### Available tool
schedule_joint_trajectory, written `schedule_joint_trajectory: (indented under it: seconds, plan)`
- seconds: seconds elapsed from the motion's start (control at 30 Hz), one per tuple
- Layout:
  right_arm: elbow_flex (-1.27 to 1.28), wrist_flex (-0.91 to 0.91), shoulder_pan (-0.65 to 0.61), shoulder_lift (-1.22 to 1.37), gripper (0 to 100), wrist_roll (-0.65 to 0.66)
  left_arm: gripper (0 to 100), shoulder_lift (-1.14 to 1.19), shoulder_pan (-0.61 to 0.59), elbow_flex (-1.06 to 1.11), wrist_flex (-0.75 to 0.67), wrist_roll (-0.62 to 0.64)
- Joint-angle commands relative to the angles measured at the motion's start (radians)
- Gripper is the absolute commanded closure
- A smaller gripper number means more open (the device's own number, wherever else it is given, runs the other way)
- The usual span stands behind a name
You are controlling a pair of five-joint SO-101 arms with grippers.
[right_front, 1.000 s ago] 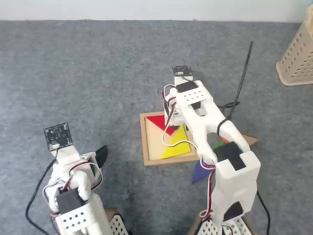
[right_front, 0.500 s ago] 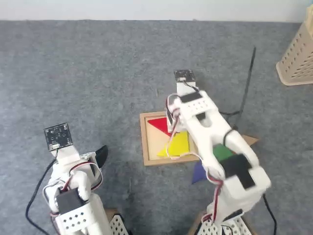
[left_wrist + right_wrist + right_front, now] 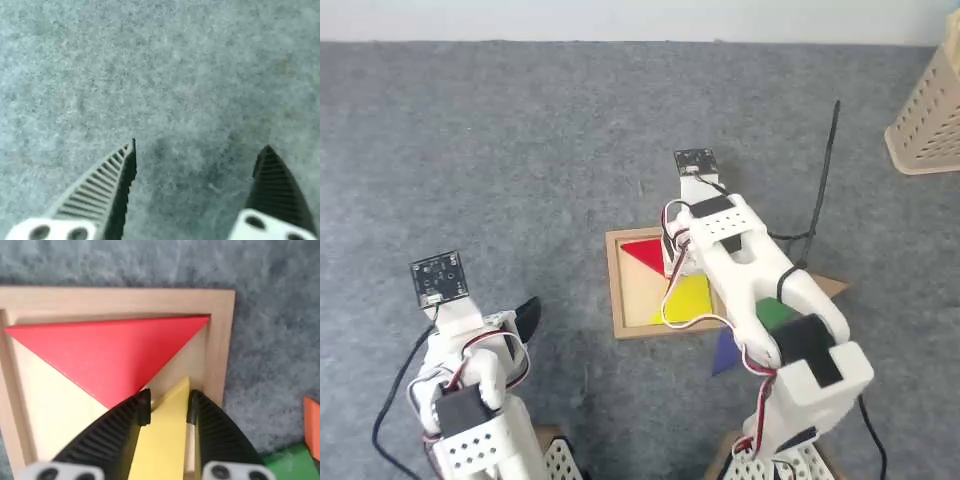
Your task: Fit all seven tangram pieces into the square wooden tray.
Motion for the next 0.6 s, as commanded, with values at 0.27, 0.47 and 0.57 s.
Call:
schedule_joint_trajectory:
  seconds: [0.27, 0.47, 0.57]
  plan:
    - [-0.229, 0.077, -0.01, 0.111, 86.4, 0.018, 65, -0.012, 0.002, -0.013, -0.002, -0.002]
    - [-0.135, 0.09, -0.007, 0.053, 86.4, 0.014, 65, -0.012, 0.002, -0.013, -0.002, -0.002]
    - [-0.091, 0.09, -0.002, 0.039, 86.4, 0.017, 65, -0.012, 0.002, -0.013, -0.002, -0.002]
